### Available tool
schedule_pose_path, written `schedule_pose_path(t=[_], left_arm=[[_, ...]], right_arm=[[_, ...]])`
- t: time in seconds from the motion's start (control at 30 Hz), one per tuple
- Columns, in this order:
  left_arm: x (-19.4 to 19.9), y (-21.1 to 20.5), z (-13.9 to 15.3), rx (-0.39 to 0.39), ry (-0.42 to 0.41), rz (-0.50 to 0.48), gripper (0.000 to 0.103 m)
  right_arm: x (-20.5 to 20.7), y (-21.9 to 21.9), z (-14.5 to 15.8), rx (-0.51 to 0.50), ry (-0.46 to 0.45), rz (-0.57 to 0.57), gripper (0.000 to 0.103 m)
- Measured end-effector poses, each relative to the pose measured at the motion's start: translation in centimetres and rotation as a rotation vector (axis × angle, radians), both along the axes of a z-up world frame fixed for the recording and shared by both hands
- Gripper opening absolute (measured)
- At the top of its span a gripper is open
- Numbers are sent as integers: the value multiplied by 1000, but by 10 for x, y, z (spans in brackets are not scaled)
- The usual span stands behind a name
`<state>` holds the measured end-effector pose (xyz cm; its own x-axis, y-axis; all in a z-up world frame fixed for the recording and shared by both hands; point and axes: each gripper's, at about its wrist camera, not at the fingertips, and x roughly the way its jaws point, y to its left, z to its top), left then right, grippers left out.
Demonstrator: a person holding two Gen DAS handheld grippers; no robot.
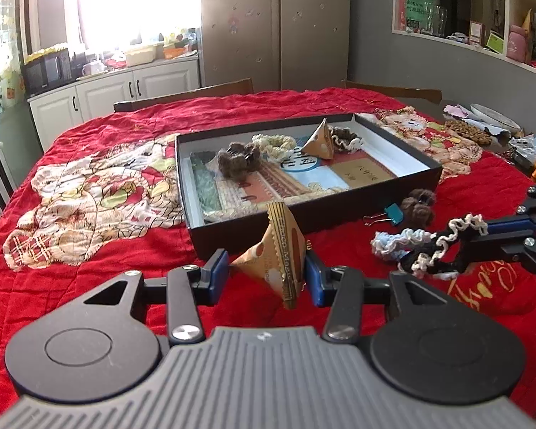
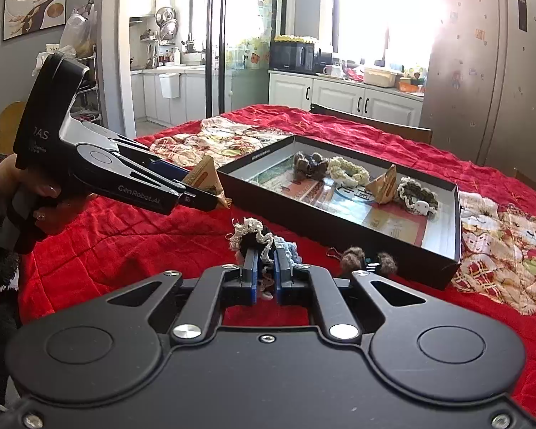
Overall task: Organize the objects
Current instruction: 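Grasp the black-and-white ruffled scrunchie with the right tool, then carry the scrunchie over the box with the right tool while the left carries the paper packet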
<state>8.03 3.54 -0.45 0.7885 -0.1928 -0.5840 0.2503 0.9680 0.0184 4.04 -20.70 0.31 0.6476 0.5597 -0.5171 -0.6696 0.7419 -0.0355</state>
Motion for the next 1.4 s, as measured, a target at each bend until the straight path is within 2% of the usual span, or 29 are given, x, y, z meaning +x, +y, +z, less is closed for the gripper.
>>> schedule_pose_path(t=[0.83, 1.4], left_arm=[[-7, -5, 20, -7, -53, -22, 49], [6, -10, 30, -14, -73, -31, 49]], right_arm=[[-1, 2, 28, 18, -94, -6, 9], [27, 7, 32, 4, -119, -66, 9]])
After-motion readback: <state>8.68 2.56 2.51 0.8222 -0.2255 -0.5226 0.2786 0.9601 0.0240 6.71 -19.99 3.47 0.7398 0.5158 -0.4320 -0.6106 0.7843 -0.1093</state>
